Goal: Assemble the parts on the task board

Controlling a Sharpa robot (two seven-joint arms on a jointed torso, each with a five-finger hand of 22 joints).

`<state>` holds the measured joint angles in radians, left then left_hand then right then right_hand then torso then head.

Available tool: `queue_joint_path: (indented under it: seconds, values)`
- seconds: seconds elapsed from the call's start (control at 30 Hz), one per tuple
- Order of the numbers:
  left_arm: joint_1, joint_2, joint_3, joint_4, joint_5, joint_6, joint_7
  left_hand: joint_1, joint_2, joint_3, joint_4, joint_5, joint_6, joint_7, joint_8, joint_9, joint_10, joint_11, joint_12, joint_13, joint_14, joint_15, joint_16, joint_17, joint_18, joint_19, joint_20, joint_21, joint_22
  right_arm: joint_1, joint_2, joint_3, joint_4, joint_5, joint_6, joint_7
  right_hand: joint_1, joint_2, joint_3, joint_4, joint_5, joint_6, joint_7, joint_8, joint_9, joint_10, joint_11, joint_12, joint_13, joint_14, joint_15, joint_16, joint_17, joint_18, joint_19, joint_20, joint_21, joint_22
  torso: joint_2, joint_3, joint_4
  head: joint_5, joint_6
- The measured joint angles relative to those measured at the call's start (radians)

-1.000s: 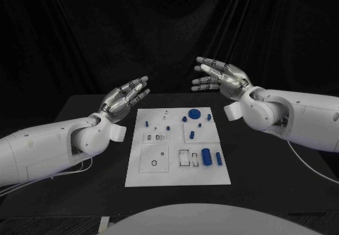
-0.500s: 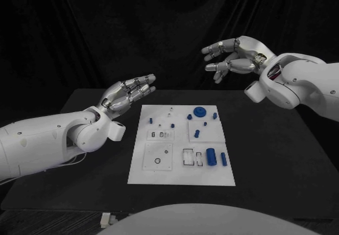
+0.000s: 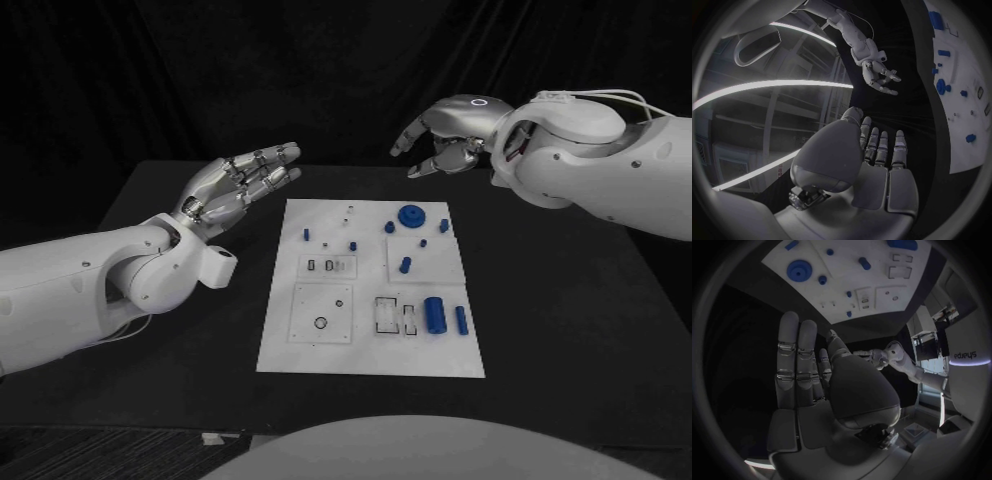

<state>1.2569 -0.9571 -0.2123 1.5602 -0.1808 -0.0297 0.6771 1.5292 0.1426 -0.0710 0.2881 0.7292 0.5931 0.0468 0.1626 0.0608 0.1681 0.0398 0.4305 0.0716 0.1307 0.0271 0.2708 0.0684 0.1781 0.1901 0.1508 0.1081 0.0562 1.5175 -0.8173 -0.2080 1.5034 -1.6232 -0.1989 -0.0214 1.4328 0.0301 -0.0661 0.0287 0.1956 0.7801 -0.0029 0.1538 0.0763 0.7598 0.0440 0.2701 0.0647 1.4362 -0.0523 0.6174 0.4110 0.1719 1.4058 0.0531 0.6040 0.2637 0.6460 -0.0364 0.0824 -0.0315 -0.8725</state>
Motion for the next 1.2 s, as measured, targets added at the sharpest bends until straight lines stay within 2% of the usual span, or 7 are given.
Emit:
queue_joint_path:
  seconds: [0.1,0.27,0.37,0.5,0.6,0.83,1.2]
  values:
    - [0.000,0.000,-0.001,-0.004,-0.003,0.001,0.000,0.009,0.001,0.005,0.000,0.000,-0.004,0.004,0.000,0.000,-0.003,0.003,0.000,-0.002,-0.004,0.004,0.004,0.000,0.000,0.004,0.003,0.000,0.000,0.000,0.010,0.000,-0.008,-0.080,0.018,-0.016,-0.001,-0.011,0.024,-0.002,0.006,0.026,0.008,0.000,0.007,0.023,0.006,-0.015,0.001,-0.010,-0.002,0.038,0.025,0.000,-0.013,-0.004,0.032,0.030,0.015,-0.0065,0.0138,-0.017,0.000]
    - [0.000,0.001,-0.001,-0.010,-0.007,0.005,0.000,0.009,0.001,0.007,-0.001,0.004,-0.004,0.004,0.000,0.000,-0.004,0.004,0.000,-0.005,-0.004,0.004,0.004,-0.002,0.000,0.004,0.003,0.000,0.000,-0.013,0.027,0.000,-0.030,-0.156,0.042,-0.029,0.001,-0.017,0.049,-0.008,0.024,0.049,0.016,-0.005,0.015,0.055,0.005,-0.024,0.004,-0.020,-0.002,0.074,0.048,0.000,-0.034,-0.005,0.069,0.067,0.039,-0.0209,0.0438,-0.051,0.000]
    - [0.000,0.002,-0.001,-0.011,-0.008,0.009,0.000,0.013,0.005,0.010,0.001,0.004,-0.009,0.009,0.000,0.000,-0.007,0.007,0.000,-0.006,0.000,0.007,0.008,-0.002,0.000,0.004,0.003,0.000,0.000,-0.022,0.039,0.000,-0.040,-0.179,0.050,-0.031,-0.001,-0.020,0.060,-0.005,0.029,0.070,0.018,-0.005,0.023,0.076,0.003,-0.024,0.006,-0.026,0.000,0.088,0.057,0.000,-0.043,-0.003,0.088,0.086,0.050,-0.0272,0.0575,-0.063,0.000]
    - [0.000,0.005,-0.001,-0.011,-0.009,0.016,0.000,0.013,0.005,0.012,-0.001,0.004,-0.009,0.009,0.000,0.000,-0.008,0.008,0.000,-0.008,0.000,0.007,0.008,-0.002,0.000,0.007,0.007,0.004,0.001,-0.037,0.048,0.000,-0.055,-0.199,0.058,-0.030,-0.006,-0.024,0.067,-0.004,0.029,0.080,0.019,-0.005,0.030,0.091,0.002,-0.024,0.008,-0.033,0.000,0.100,0.064,0.000,-0.054,-0.006,0.101,0.102,0.061,-0.0336,0.0687,-0.072,0.000]
    - [0.000,0.006,-0.001,-0.011,-0.009,0.021,0.000,0.013,0.005,0.012,-0.001,0.004,-0.013,0.005,0.000,0.000,-0.011,0.011,0.000,-0.008,-0.003,0.011,0.008,-0.003,0.000,0.007,0.007,0.004,0.001,-0.047,0.053,0.000,-0.063,-0.208,0.062,-0.030,-0.012,-0.030,0.068,-0.003,0.029,0.080,0.018,-0.005,0.032,0.094,0.002,-0.024,0.009,-0.033,0.000,0.103,0.067,0.000,-0.057,-0.003,0.104,0.109,0.068,-0.0375,0.0754,-0.078,0.000]
    - [0.000,0.005,-0.001,-0.010,-0.010,0.033,0.000,0.017,0.009,0.018,-0.001,0.004,-0.013,0.005,0.000,0.000,-0.011,0.011,-0.001,-0.010,-0.003,0.011,0.008,-0.003,0.000,0.011,0.011,0.004,0.001,-0.059,0.054,0.000,-0.068,-0.221,0.075,-0.026,-0.012,-0.041,0.077,-0.006,0.038,0.080,0.018,-0.017,0.036,0.094,0.002,-0.034,0.009,-0.043,-0.003,0.115,0.074,0.000,-0.070,-0.005,0.122,0.126,0.083,-0.0424,0.0828,-0.086,0.000]
    - [0.001,0.009,0.000,-0.013,-0.011,0.047,0.000,0.021,0.005,0.023,-0.001,0.009,-0.013,0.005,0.000,0.000,-0.018,0.010,-0.001,-0.013,0.000,0.014,0.012,-0.004,0.000,0.007,0.014,0.004,0.001,-0.064,0.036,0.000,-0.060,-0.228,0.093,-0.017,-0.012,-0.049,0.106,-0.015,0.064,0.067,0.006,-0.038,0.044,0.075,0.006,-0.068,0.009,-0.066,0.000,0.132,0.082,0.000,-0.103,0.000,0.144,0.159,0.097,-0.0424,0.0873,-0.093,0.000]
